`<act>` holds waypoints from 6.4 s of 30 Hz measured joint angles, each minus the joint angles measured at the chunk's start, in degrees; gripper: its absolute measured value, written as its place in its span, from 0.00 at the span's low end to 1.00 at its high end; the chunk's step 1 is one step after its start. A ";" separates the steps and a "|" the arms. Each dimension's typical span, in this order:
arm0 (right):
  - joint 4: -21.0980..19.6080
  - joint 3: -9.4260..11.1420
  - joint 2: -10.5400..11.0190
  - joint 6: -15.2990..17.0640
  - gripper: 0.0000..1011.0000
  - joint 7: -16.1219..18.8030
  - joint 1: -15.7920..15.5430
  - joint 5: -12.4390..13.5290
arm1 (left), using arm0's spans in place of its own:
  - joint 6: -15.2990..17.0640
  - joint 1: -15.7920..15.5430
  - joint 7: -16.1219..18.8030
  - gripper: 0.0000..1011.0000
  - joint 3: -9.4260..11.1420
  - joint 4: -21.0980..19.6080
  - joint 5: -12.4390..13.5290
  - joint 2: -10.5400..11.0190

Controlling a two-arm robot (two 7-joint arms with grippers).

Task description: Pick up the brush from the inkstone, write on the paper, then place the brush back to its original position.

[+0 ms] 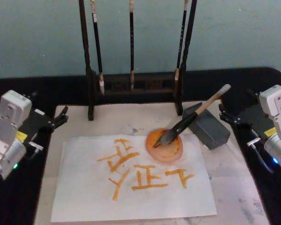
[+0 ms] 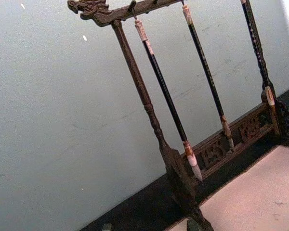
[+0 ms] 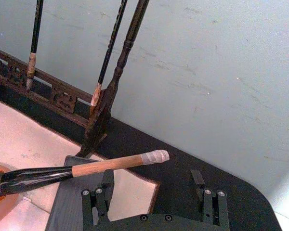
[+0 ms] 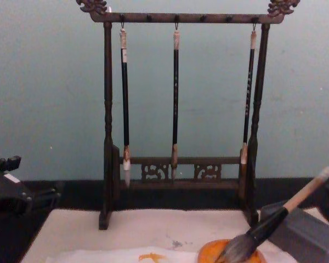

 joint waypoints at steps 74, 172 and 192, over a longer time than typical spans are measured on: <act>-1.00 1.14 -0.41 1.20 0.99 0.90 -0.67 -0.15 | 0.00 0.00 0.00 1.00 0.00 0.00 0.00 0.00; 12.25 15.53 -17.33 31.54 0.94 7.61 9.45 50.79 | 0.00 0.00 0.00 1.00 0.00 0.00 0.00 0.00; 12.17 15.66 -17.38 31.68 0.39 7.53 9.37 50.76 | 0.00 0.00 0.00 1.00 0.00 0.00 0.00 0.00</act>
